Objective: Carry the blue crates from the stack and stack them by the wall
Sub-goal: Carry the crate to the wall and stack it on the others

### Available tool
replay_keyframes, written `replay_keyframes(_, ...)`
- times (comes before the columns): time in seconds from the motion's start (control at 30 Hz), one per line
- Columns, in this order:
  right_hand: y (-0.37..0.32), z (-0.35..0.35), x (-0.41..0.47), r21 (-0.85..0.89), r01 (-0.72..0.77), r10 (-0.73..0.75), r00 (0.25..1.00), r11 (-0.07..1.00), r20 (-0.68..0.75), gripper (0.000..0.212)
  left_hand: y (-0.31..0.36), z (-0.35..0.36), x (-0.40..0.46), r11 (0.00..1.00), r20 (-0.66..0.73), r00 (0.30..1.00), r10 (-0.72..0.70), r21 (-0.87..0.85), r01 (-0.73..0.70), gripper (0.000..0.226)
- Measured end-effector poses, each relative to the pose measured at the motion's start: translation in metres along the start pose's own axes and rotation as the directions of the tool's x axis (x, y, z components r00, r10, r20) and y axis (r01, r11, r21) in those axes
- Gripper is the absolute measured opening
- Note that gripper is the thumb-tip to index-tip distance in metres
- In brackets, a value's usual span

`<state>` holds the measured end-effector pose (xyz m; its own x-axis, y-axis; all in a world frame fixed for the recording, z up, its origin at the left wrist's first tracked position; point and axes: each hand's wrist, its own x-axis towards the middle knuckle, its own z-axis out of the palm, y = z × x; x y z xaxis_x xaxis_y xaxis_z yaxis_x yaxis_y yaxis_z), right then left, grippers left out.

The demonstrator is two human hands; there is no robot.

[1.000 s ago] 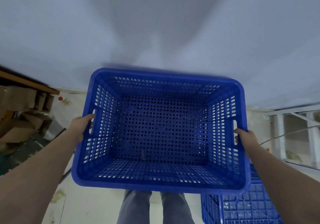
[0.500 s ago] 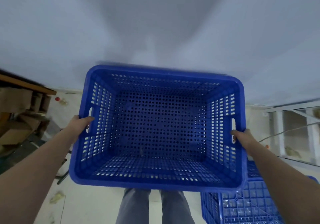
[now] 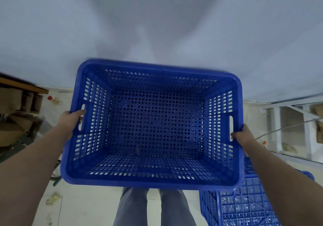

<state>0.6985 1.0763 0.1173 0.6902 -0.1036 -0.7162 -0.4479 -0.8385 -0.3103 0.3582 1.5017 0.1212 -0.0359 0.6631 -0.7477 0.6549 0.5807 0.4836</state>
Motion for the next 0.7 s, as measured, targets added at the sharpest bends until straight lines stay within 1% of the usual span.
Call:
replay_keyframes(0.07, 0.000, 0.002, 0.002, 0.014, 0.007, -0.007, 1.000, 1.000, -0.010, 0.028, -0.004, -0.002, 0.001, 1.000, -0.005, 1.000, 0.001, 0.016, 0.000, 0.035)
replay_keyframes(0.17, -0.002, 0.001, 0.006, 0.010, 0.009, -0.009, 1.000, 1.000, -0.020, 0.029, -0.009, -0.005, 0.000, 1.000, 0.027, 0.999, -0.024, 0.012, 0.023, 0.045)
replay_keyframes(0.23, -0.007, -0.001, 0.011, -0.001, 0.025, -0.025, 1.000, 1.000, -0.016, 0.031, -0.010, -0.004, 0.001, 0.999, 0.031, 0.999, -0.039, -0.016, 0.039, 0.047)
replay_keyframes(0.3, -0.009, -0.001, 0.014, -0.016, 0.026, -0.027, 1.000, 1.000, -0.014, 0.033, -0.011, -0.002, 0.003, 0.999, 0.004, 1.000, -0.029, -0.045, 0.029, 0.046)
replay_keyframes(0.4, -0.008, -0.001, 0.010, -0.075, 0.006, -0.007, 1.000, 0.997, -0.013, 0.043, -0.014, 0.001, 0.004, 0.997, -0.032, 0.999, -0.009, -0.071, 0.007, 0.046)
replay_keyframes(0.53, -0.006, 0.000, 0.011, -0.108, 0.006, -0.007, 1.000, 0.994, -0.008, 0.043, -0.017, -0.001, 0.010, 0.996, -0.057, 0.998, 0.006, -0.085, -0.011, 0.044)
replay_keyframes(0.63, -0.004, 0.001, 0.010, -0.119, 0.041, -0.043, 0.999, 0.992, -0.009, 0.051, -0.014, 0.005, 0.004, 0.999, -0.063, 0.997, 0.034, -0.015, -0.035, 0.042)
replay_keyframes(0.7, -0.004, 0.004, 0.004, -0.139, 0.073, -0.079, 0.996, 0.988, -0.044, 0.056, -0.016, 0.007, -0.006, 0.992, -0.076, 0.991, 0.109, 0.071, -0.104, 0.041)
